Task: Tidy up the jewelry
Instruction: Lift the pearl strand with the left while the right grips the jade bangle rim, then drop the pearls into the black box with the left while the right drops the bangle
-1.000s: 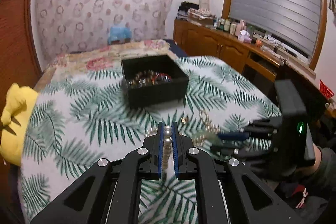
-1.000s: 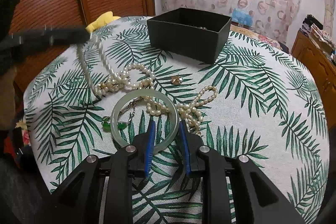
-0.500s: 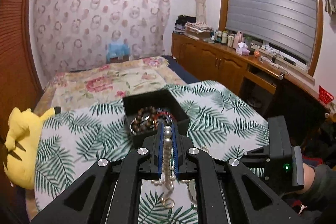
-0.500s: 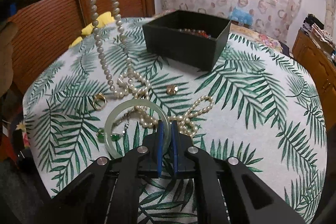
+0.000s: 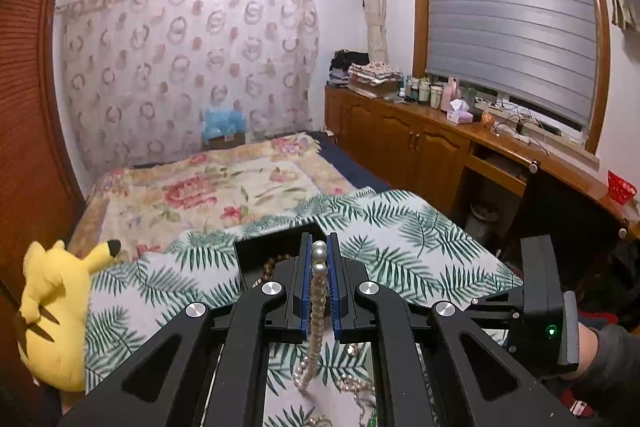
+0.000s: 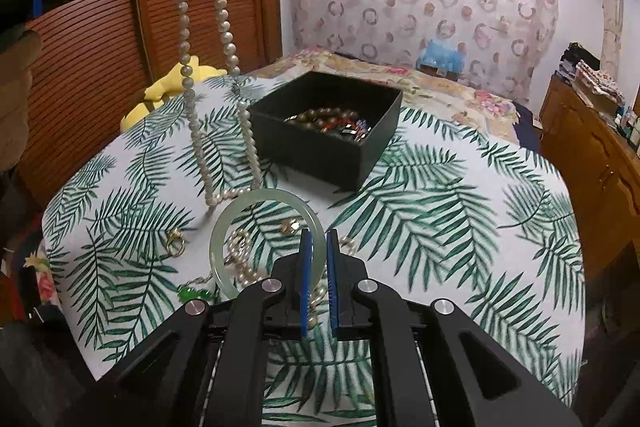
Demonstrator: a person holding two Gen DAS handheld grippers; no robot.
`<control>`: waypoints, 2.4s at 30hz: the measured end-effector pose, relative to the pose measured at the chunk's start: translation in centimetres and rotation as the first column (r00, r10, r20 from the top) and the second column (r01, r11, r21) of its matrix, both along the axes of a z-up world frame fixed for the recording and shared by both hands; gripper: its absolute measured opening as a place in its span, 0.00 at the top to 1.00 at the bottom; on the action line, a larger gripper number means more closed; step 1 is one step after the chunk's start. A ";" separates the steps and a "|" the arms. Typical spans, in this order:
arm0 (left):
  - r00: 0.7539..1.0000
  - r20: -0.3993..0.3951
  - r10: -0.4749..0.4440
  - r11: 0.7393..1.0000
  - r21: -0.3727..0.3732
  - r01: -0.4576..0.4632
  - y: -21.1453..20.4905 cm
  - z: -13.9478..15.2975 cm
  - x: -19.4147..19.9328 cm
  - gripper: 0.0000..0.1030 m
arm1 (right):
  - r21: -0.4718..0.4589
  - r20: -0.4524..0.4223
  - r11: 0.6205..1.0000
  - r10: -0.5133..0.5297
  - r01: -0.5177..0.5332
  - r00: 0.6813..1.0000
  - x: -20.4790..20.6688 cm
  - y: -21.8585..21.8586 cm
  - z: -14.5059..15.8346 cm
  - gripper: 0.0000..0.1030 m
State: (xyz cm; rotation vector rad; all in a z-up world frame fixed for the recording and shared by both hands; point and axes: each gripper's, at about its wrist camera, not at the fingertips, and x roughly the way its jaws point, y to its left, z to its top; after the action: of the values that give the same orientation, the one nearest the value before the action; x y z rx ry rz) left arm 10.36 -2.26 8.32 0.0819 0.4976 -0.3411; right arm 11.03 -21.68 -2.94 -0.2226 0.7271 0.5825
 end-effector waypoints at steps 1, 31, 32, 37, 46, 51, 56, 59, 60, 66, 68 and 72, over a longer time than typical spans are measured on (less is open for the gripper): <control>1.000 0.006 0.000 1.000 0.002 0.000 -0.1 0.3 0.1 0.94 | 0.000 0.007 1.000 -0.002 0.002 1.000 0.2 -0.1 0.3 0.92; 0.995 0.012 0.094 0.995 0.023 -0.095 1.0 3.9 10.1 0.94 | 0.016 0.110 0.999 -0.050 0.049 0.993 7.1 0.2 5.8 0.92; 0.996 0.001 0.092 0.995 0.023 -0.092 1.0 3.4 10.4 0.94 | 0.016 0.110 0.999 -0.051 0.049 0.993 7.4 0.3 5.9 0.92; 0.996 -0.058 0.063 0.998 0.007 -0.062 1.2 0.8 12.0 0.93 | 0.026 0.102 0.998 -0.060 0.058 0.993 8.5 0.6 5.9 0.92; 0.989 -0.113 0.100 0.995 0.000 -0.101 3.0 -3.1 11.6 0.93 | 0.004 0.081 0.999 -0.053 0.053 0.995 10.6 2.4 4.5 0.92; 0.979 -0.150 0.136 0.991 0.025 -0.134 4.3 -6.2 10.8 0.93 | -0.001 0.056 0.998 -0.062 0.062 0.997 12.7 3.6 3.1 0.92; 0.974 -0.170 0.146 0.989 0.038 -0.142 4.7 -8.4 9.6 0.92 | -0.024 0.048 0.997 -0.068 0.069 0.997 14.1 5.4 2.0 0.92; 0.973 -0.178 0.146 0.989 0.048 -0.140 4.8 -9.2 9.1 0.91 | -0.041 0.049 0.997 -0.065 0.068 0.997 14.6 6.3 1.4 0.92; 0.972 -0.186 0.143 0.990 0.045 -0.137 4.8 -9.5 8.9 0.90 | -0.043 0.042 0.997 -0.064 0.066 0.997 14.7 6.7 1.3 0.92; 0.969 -0.204 0.141 0.990 0.049 -0.134 4.9 -10.5 7.8 0.81 | -0.060 0.033 0.996 -0.062 0.064 0.998 15.7 7.7 0.4 0.90; 0.968 -0.210 0.137 0.990 0.048 -0.130 4.9 -10.8 7.4 0.73 | -0.070 0.048 0.995 -0.067 0.071 0.997 15.7 7.7 0.4 0.87; 0.968 -0.220 0.124 0.992 0.049 -0.116 4.6 -11.3 6.3 0.66 | -0.055 0.064 0.996 -0.069 0.073 0.996 15.1 6.9 0.9 0.86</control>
State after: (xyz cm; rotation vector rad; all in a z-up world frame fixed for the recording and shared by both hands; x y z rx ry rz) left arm 16.68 2.36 -2.96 0.0482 0.7276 -0.2232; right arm 26.12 -14.81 -2.06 -0.2659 0.6898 0.4853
